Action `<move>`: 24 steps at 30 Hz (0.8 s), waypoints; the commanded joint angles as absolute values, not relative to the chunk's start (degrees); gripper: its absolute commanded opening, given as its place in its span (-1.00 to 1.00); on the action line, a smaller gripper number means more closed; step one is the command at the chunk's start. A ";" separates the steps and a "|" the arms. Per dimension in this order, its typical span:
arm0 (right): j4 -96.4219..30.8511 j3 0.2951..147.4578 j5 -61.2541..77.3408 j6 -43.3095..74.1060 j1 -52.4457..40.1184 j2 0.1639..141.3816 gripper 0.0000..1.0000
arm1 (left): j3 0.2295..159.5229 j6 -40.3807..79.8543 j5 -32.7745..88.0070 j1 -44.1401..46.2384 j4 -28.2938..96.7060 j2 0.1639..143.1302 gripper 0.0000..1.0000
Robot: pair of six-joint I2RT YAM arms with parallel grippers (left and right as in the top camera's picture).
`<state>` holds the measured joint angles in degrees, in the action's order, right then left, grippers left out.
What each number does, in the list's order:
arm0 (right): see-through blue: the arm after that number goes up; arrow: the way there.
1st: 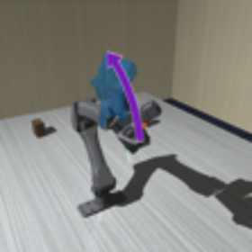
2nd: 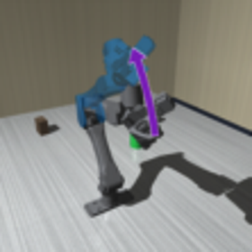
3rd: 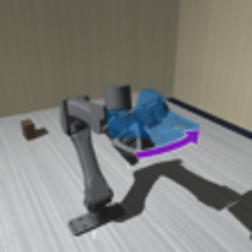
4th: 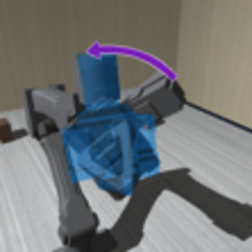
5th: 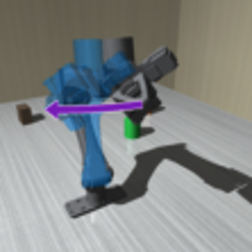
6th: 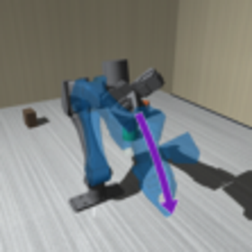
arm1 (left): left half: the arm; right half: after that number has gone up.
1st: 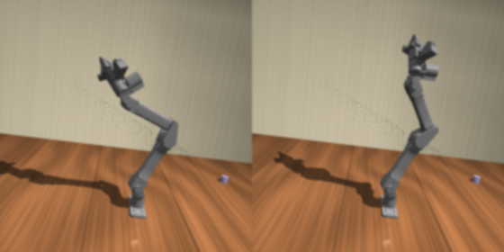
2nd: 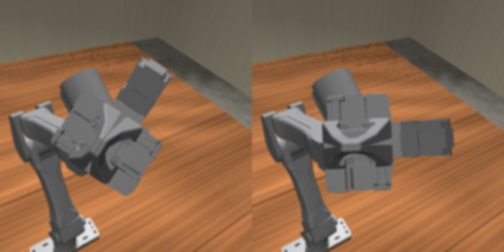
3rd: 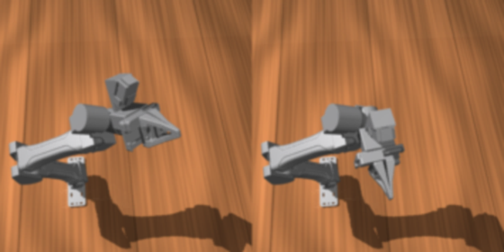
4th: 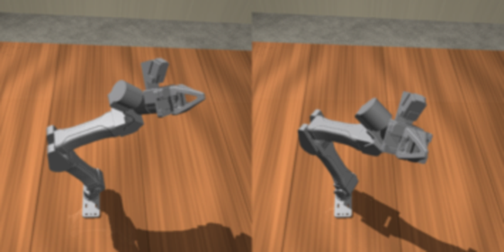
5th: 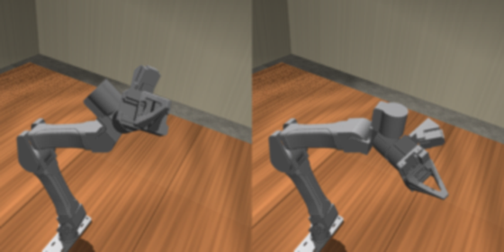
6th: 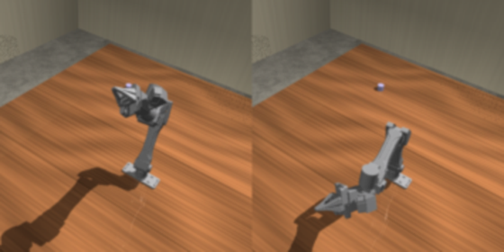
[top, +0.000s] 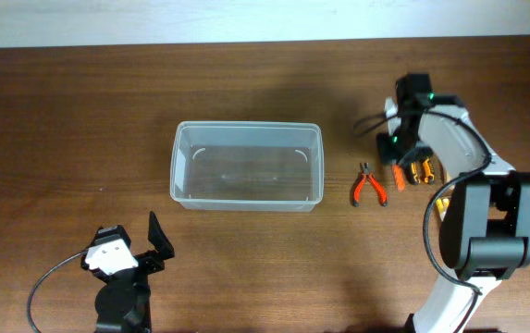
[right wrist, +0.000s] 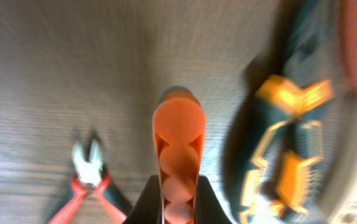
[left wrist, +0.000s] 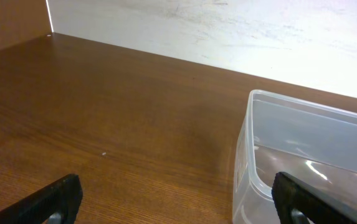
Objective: Pack container
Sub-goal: 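Lift the orange strip and lower it into the clear container, release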
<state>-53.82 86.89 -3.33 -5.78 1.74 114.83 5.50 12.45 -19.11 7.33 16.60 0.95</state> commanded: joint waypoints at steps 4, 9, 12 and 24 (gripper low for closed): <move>-61.14 107.18 -0.49 -7.40 0.99 114.69 -0.92 | 5.32 11.94 -19.31 7.51 16.71 0.71 0.98; -67.24 123.15 5.78 -14.33 -2.83 114.69 -0.92 | 5.32 11.94 -19.31 7.51 16.71 0.71 0.99; -70.63 129.82 11.90 -22.22 -6.52 114.67 -0.92 | 5.32 11.94 -19.31 7.51 16.71 0.71 0.98; -81.28 130.54 21.23 -54.94 -23.49 114.83 -0.92 | 5.32 11.94 -19.31 7.51 16.71 0.71 0.98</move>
<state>-80.55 131.81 17.98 -42.30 -20.51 114.93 5.50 12.45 -19.11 7.33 16.60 0.95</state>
